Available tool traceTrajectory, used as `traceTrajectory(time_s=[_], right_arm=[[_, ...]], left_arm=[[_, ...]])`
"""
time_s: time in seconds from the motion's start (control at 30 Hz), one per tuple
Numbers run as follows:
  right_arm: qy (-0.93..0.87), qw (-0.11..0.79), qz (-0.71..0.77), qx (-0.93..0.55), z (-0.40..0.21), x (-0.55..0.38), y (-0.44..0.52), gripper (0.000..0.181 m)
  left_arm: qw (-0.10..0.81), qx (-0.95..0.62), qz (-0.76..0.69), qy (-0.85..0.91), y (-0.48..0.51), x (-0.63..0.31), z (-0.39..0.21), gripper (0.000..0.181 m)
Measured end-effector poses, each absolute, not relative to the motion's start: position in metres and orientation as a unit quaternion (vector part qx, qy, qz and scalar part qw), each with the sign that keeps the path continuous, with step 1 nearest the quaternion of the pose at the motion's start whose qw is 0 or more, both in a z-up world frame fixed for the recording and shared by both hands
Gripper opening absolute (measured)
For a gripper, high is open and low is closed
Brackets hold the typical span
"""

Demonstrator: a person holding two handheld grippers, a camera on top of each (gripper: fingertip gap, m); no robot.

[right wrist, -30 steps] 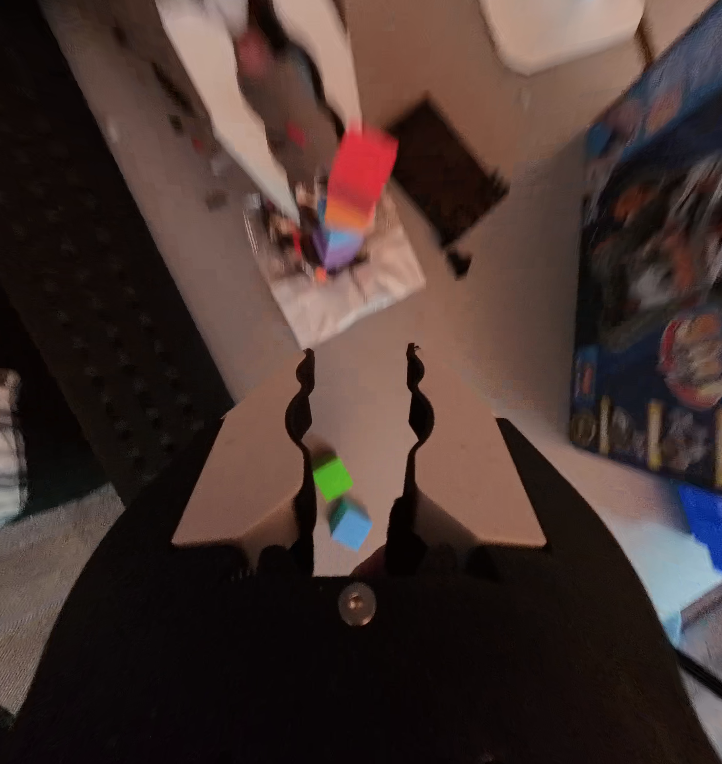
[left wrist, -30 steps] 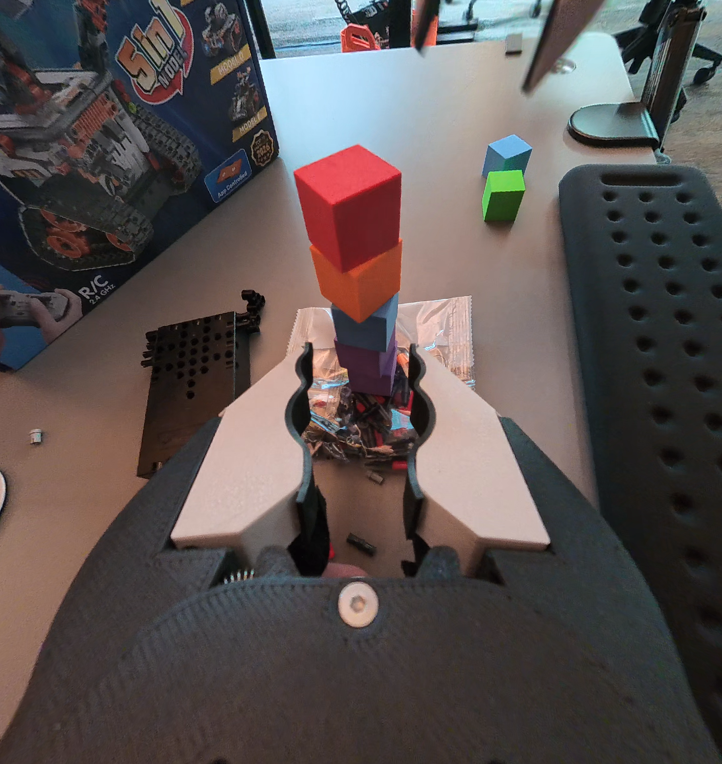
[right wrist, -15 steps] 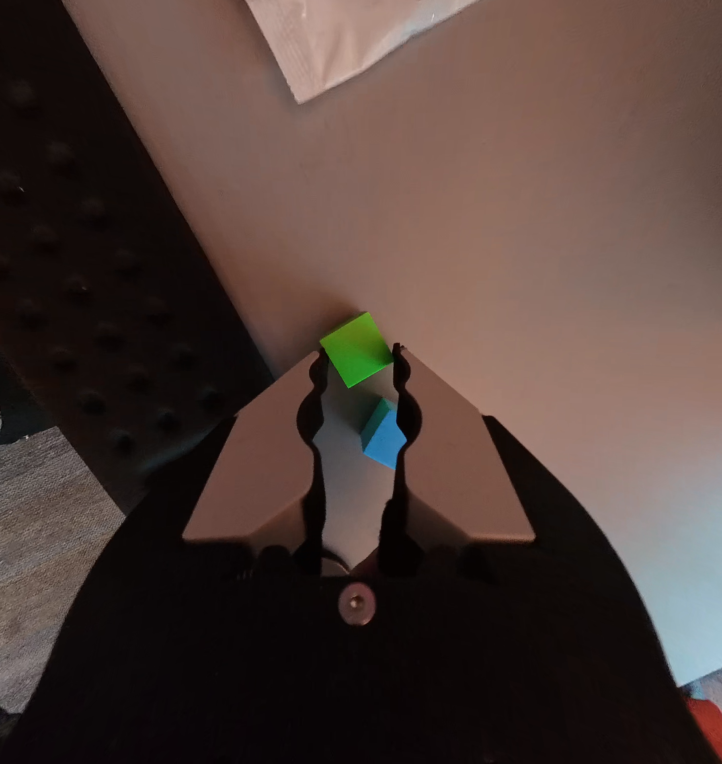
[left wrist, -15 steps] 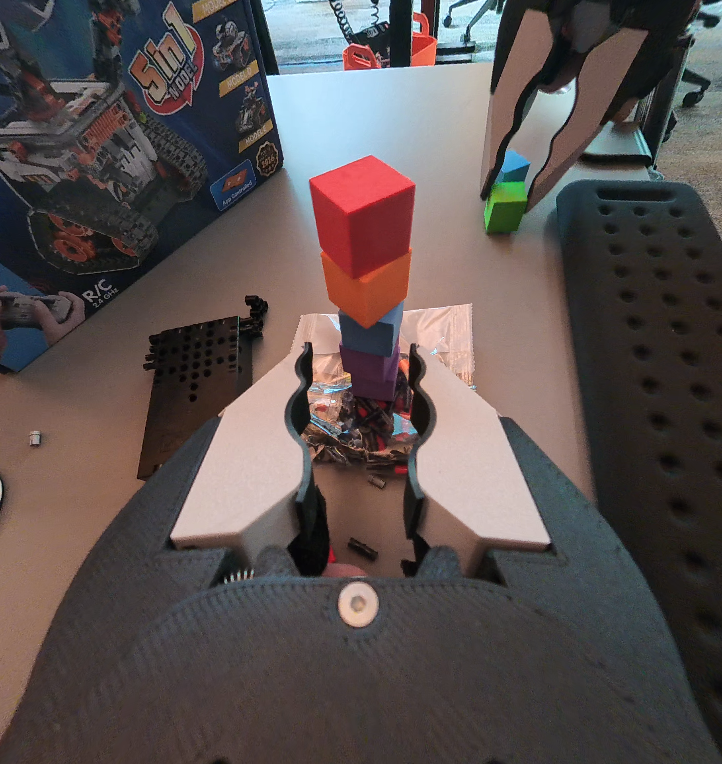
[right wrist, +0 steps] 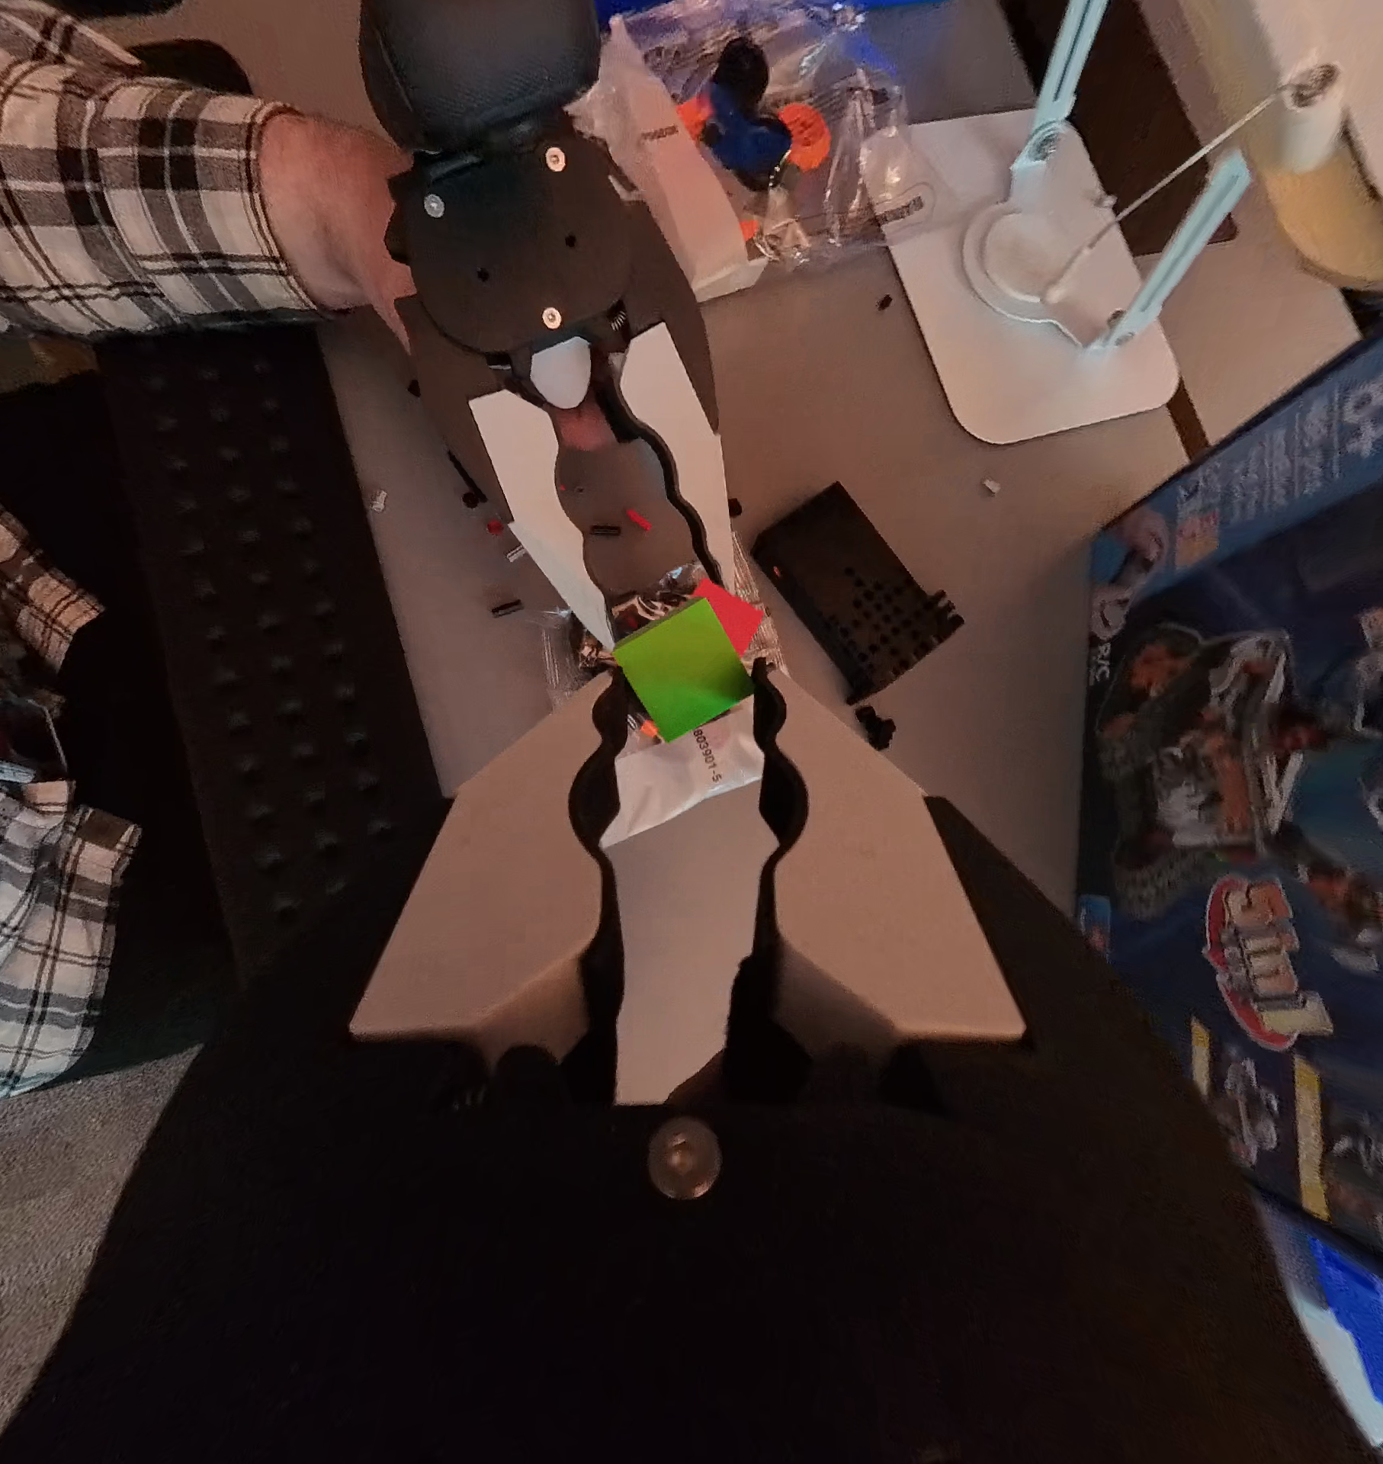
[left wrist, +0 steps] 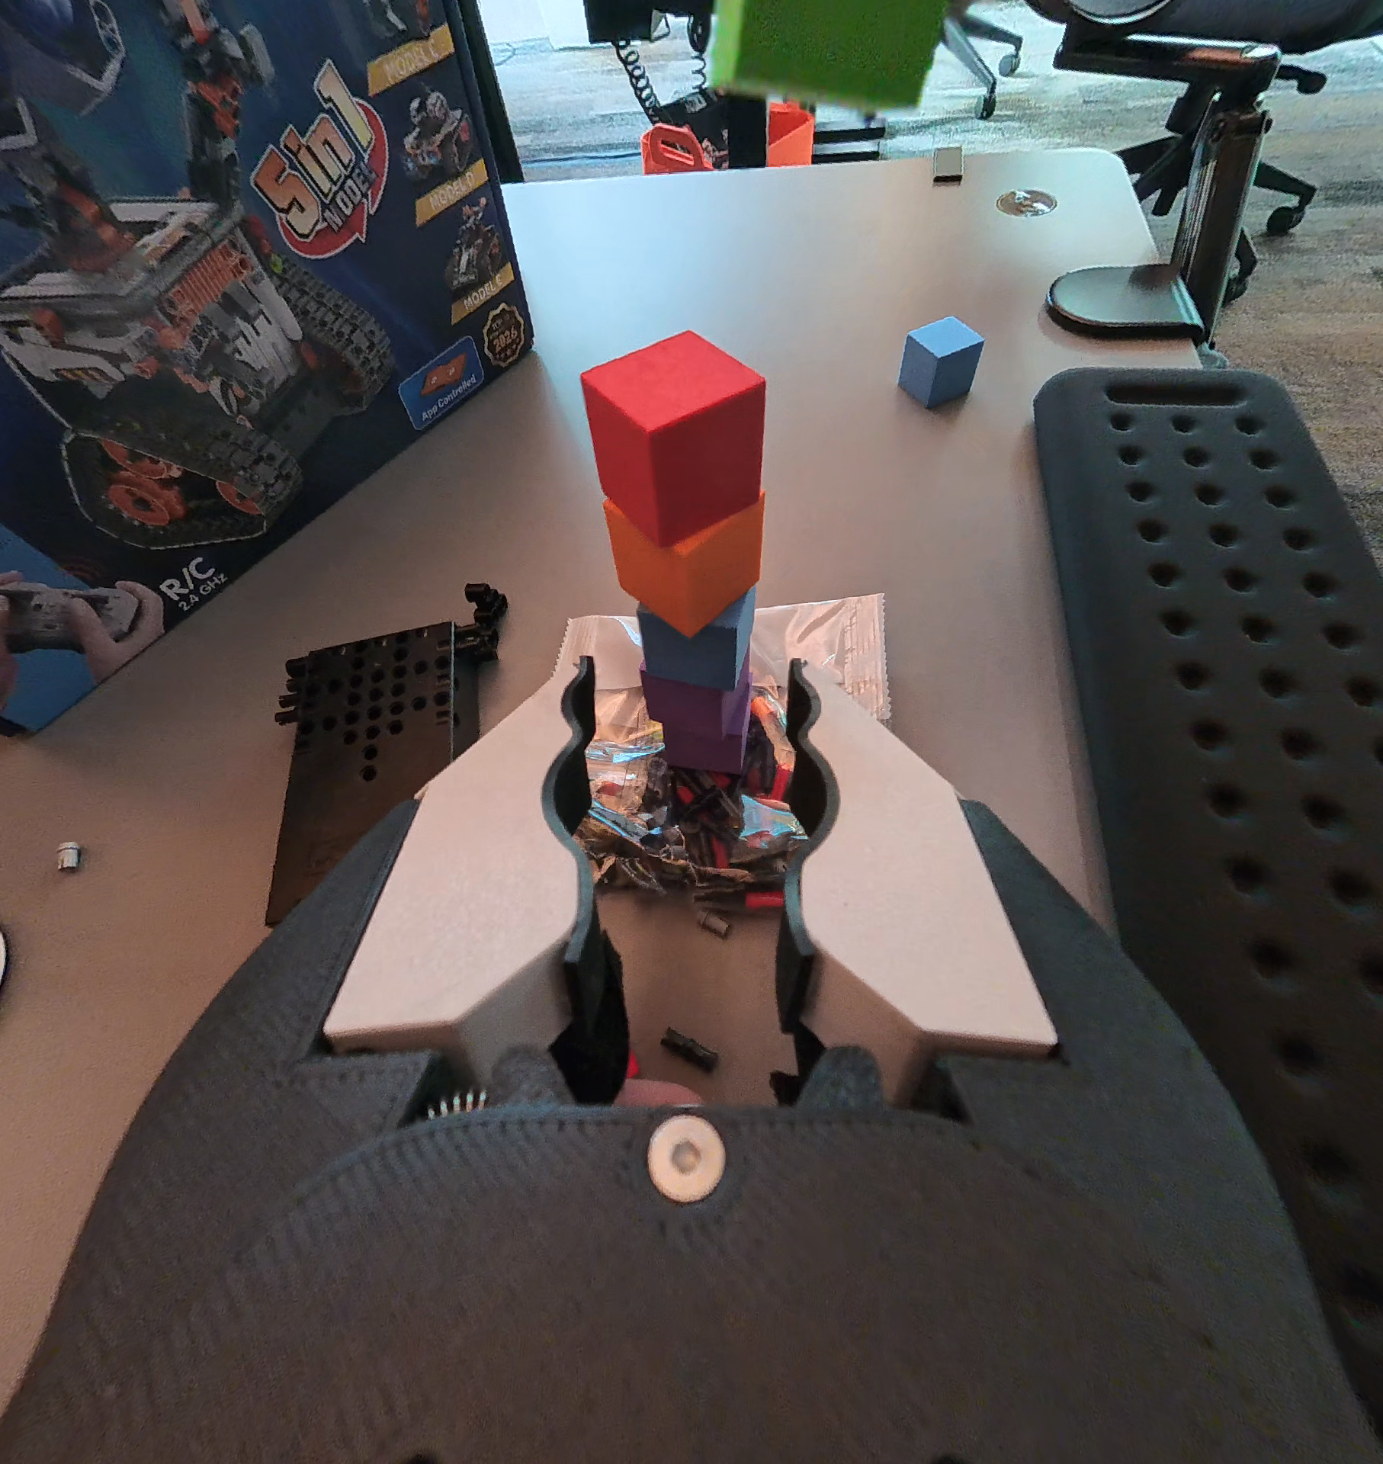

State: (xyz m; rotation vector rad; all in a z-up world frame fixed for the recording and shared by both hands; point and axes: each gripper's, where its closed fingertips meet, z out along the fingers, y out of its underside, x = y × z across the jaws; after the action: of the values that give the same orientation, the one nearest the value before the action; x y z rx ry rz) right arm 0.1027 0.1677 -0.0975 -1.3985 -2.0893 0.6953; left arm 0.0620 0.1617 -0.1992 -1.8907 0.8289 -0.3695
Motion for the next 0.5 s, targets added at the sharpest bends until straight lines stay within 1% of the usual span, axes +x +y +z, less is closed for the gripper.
traceTrajectory(time_s=[0.17,0.5], right_arm=[[-0.793,0.239,0.235,-0.509,-0.105,0.079,0.167,0.03],[-0.801,0.215,0.201,-0.522,-0.125,0.074,0.174,0.031]], left_arm=[[0.503,-0.779,-0.153,0.343,0.161,0.061,-0.196,0.047],[0.505,-0.777,-0.152,0.343,0.16,0.061,-0.193,0.048]])
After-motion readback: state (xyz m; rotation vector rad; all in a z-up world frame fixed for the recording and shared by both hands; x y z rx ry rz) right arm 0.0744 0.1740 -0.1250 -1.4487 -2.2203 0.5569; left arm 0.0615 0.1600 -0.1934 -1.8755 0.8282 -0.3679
